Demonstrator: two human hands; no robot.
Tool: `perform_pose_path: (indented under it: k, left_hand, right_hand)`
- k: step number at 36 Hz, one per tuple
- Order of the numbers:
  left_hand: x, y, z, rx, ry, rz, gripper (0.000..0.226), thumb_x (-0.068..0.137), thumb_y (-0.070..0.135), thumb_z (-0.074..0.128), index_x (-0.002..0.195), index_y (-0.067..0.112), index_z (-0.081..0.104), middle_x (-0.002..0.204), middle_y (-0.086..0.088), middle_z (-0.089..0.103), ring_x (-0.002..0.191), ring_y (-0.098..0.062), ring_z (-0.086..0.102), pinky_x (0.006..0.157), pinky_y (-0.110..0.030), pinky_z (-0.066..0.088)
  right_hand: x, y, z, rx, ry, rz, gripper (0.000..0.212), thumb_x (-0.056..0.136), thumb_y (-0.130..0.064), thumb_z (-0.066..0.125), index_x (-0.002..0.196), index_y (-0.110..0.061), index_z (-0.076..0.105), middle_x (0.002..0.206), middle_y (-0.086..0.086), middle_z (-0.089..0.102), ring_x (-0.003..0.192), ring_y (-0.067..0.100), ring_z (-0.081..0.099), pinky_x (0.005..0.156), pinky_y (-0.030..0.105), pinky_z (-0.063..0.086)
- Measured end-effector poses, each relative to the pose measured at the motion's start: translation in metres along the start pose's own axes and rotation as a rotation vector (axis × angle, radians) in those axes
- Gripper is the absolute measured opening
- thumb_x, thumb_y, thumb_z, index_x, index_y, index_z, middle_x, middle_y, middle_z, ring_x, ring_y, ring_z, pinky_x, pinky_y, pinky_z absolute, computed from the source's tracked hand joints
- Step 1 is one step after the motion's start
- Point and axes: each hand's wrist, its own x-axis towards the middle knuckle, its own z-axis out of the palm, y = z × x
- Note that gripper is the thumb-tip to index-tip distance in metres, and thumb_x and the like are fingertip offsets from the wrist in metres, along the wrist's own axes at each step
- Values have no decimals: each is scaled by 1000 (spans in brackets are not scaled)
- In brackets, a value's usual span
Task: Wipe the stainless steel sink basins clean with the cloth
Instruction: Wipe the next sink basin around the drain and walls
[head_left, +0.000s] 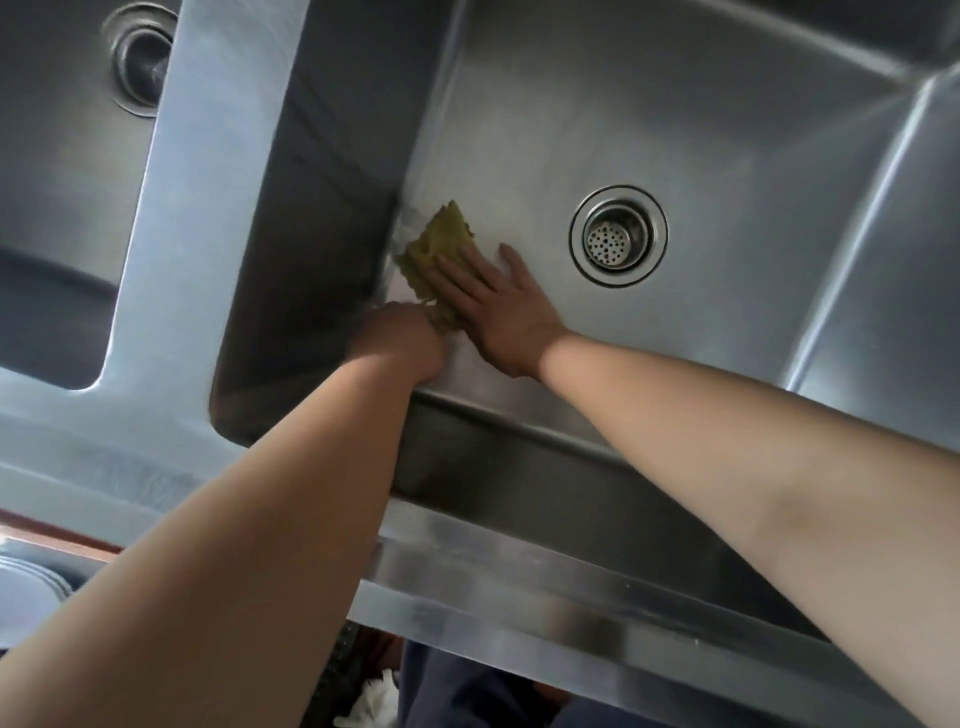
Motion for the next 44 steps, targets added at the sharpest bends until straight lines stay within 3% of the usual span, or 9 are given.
perform_pose_path:
  k: [5, 9, 12, 20, 26, 29, 32, 35, 44]
  left_hand:
    - [-1, -2, -1, -32, -72, 12, 51, 90, 21, 42, 140, 19, 51, 146, -11, 48, 135, -33, 43, 112, -43, 37]
    - [1, -1, 0, -29, -81, 21, 53, 90, 23, 46, 142, 20, 48, 148, -11, 44, 137, -35, 40, 113, -43, 36]
    - [0, 2, 1, -12, -90, 27, 52, 91, 23, 48, 143, 20, 47, 150, -12, 42, 138, -35, 38, 114, -39, 34]
    - [-1, 4, 4, 14, -106, 80, 54, 89, 19, 54, 142, 23, 47, 150, -11, 41, 136, -34, 40, 111, -37, 37]
    - [-1, 4, 5, 44, -143, 123, 59, 87, 18, 55, 145, 24, 45, 150, -12, 41, 136, -34, 41, 111, -39, 37]
    - [1, 5, 7, 61, -150, 137, 59, 86, 16, 58, 144, 23, 46, 151, -12, 41, 136, -34, 42, 110, -38, 38]
    - [6, 6, 11, 76, -151, 149, 61, 86, 16, 60, 145, 24, 46, 152, -11, 41, 136, -34, 42, 109, -37, 38]
    - [11, 2, 15, 100, -171, 140, 62, 86, 18, 60, 145, 24, 44, 151, -13, 41, 134, -35, 43, 108, -38, 39]
    - [20, -3, 23, 118, -143, 188, 52, 87, 15, 61, 139, 18, 53, 144, -17, 50, 129, -35, 49, 104, -36, 41]
  right_hand:
    - [-18, 39, -16, 12, 16, 122, 63, 96, -10, 43, 155, -25, 24, 162, 1, 26, 151, 29, 18, 119, 54, 3]
    - [-36, 74, -18, -29, 77, 58, 57, 68, -2, 76, 122, -17, 68, 128, 6, 67, 116, 36, 62, 100, 54, 43]
    - [-46, 82, -22, -30, 131, 55, 44, 64, -1, 78, 106, -16, 75, 113, 5, 72, 102, 36, 65, 95, 49, 44]
    - [-96, 100, -37, 4, 212, 285, 24, 67, -3, 65, 89, -7, 74, 98, 10, 68, 100, 35, 53, 83, 39, 33]
    - [-199, 113, -49, 101, -294, 797, 35, 81, -16, 61, 115, -11, 57, 119, 15, 59, 114, 37, 58, 90, 39, 48]
    - [-230, 102, -36, 364, -522, 966, 35, 77, -22, 56, 111, -18, 53, 108, 10, 66, 92, 29, 67, 68, 32, 56]
    - [-233, 87, -28, 679, -413, 1203, 61, 77, -24, 60, 134, -14, 44, 108, 15, 67, 83, 31, 66, 59, 34, 51]
    - [-227, 74, -9, 839, -339, 1418, 83, 83, -28, 65, 151, -9, 22, 147, 18, 39, 127, 37, 50, 101, 41, 47]
    - [-217, 65, 16, 330, -231, 1262, 72, 83, -21, 67, 142, -17, 26, 145, 17, 30, 126, 40, 36, 88, 48, 47]
